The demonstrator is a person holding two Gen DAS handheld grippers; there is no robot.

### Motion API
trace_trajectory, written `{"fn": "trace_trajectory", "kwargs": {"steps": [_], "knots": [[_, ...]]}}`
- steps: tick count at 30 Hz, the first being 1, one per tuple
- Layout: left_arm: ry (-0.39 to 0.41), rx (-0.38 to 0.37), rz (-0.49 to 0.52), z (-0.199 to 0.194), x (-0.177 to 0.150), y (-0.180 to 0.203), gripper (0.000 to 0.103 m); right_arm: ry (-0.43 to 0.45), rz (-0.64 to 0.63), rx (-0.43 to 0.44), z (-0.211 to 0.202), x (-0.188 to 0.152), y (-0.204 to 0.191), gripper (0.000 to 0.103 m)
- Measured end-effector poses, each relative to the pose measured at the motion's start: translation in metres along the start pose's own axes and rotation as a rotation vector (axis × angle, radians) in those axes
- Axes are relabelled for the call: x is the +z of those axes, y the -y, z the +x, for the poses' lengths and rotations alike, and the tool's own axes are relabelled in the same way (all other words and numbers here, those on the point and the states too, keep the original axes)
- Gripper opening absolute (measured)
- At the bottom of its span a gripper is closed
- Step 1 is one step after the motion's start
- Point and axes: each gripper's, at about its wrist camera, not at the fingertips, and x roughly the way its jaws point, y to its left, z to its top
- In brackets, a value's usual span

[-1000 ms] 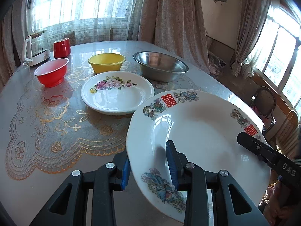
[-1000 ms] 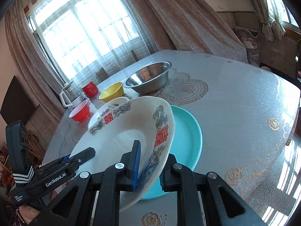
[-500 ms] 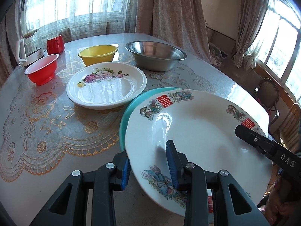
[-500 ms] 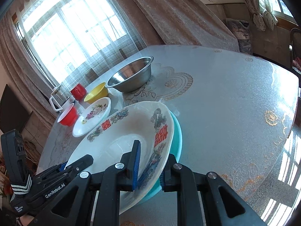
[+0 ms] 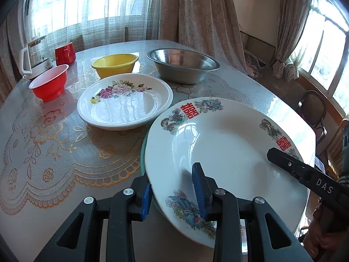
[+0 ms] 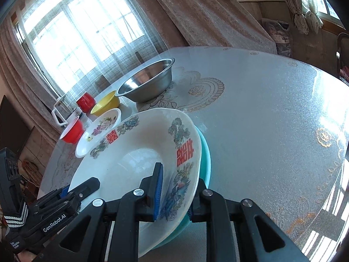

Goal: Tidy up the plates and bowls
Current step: 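Lower the large white plate onto the teal plate and open both grippers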

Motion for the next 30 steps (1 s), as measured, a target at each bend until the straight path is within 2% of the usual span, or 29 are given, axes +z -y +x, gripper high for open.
{"fn": "trace_trajectory", "kwargs": {"steps": [5,13,20,28,30], "knots": [[-0.002,-0.006,-0.003,0.0,0.0,-0.002,0.032,-0.014,0.05,0.004,-0.004,0.0,0.006,0.026],[-0.015,-0.043,-0.03,-0.009,-0.005,-0.005,0.03,0.026,0.041,-0.011,-0.029,0.001,0.01,0.027],[-0.01,-0.034,-0.022,-0.017,-0.009,-0.006,0.03,0.056,0.015,-0.059,-0.031,0.001,0.008,0.015],[-0.016,-0.015,-0.018,-0.012,-0.001,-0.008,0.031,0.065,0.03,-0.065,-0.027,0.001,0.006,0.015],[0.009,-0.001,0.0,-0.019,-0.002,-0.008,0.033,0.065,0.052,-0.051,-0.028,0.001,0.007,0.018]]}}
